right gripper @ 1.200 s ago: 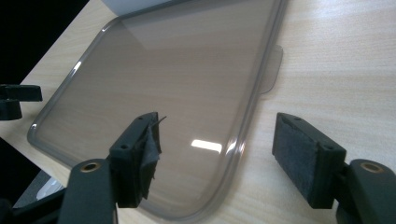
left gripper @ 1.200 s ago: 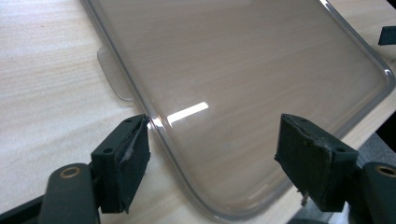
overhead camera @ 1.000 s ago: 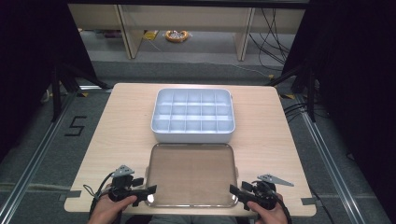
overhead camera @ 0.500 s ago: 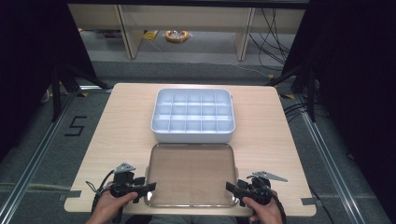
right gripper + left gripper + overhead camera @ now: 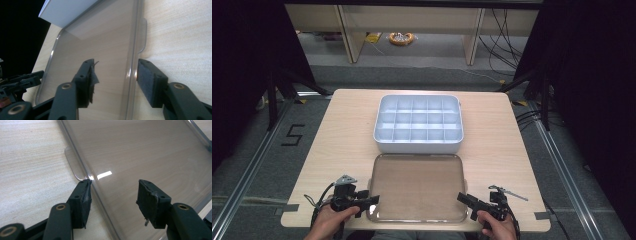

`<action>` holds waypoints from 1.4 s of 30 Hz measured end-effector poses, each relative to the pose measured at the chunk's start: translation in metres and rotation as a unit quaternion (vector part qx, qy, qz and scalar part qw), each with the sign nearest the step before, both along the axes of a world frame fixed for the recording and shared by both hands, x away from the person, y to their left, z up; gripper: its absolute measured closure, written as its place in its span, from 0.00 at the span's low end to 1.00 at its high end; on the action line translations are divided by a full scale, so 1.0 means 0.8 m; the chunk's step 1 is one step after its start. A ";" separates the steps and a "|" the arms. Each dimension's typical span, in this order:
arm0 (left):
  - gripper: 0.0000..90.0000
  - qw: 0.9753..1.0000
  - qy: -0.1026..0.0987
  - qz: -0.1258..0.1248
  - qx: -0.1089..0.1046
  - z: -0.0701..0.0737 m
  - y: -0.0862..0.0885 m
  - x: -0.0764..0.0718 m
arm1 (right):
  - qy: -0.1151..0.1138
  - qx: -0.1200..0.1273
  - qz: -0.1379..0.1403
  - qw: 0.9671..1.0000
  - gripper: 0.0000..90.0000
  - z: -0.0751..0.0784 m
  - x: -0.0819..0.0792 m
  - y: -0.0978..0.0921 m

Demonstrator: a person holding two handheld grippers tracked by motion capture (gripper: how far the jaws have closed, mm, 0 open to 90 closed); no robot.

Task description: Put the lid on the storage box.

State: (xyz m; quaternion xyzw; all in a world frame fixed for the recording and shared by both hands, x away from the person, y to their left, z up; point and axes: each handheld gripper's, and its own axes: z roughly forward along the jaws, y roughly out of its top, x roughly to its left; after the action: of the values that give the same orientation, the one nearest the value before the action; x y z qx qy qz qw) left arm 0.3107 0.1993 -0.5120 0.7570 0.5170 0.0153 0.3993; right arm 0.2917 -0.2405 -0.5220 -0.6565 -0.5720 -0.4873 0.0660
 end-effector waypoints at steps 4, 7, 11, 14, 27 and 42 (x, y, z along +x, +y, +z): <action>0.49 1.000 -0.014 -0.007 0.006 -0.001 0.003 0.002 | -0.005 -0.011 -0.001 1.000 0.63 -0.003 0.000 -0.003; 0.49 1.000 -0.015 0.003 0.001 -0.002 0.002 0.002 | -0.010 -0.015 0.005 1.000 0.66 -0.005 0.001 -0.004; 0.49 1.000 -0.010 -0.011 -0.002 -0.002 0.005 0.002 | -0.001 0.004 0.013 1.000 0.74 -0.006 -0.002 -0.002; 0.49 1.000 -0.012 -0.012 -0.001 -0.002 0.005 0.001 | -0.033 -0.027 0.030 0.999 0.73 -0.008 -0.001 -0.001; 0.38 0.999 0.000 0.003 -0.036 -0.003 0.004 0.002 | -0.158 -0.076 0.088 0.981 0.70 0.028 -0.021 0.003; 0.33 0.998 0.014 0.024 -0.054 -0.003 0.008 0.006 | -0.208 -0.083 0.122 0.967 0.71 0.037 -0.025 0.003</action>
State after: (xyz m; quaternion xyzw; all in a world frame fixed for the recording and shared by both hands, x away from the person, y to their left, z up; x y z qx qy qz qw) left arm 0.3153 0.2056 -0.5142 0.7219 0.5404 -0.0143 0.4320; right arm 0.2718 -0.2383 -0.4921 -0.4689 -0.6875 -0.5522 -0.0507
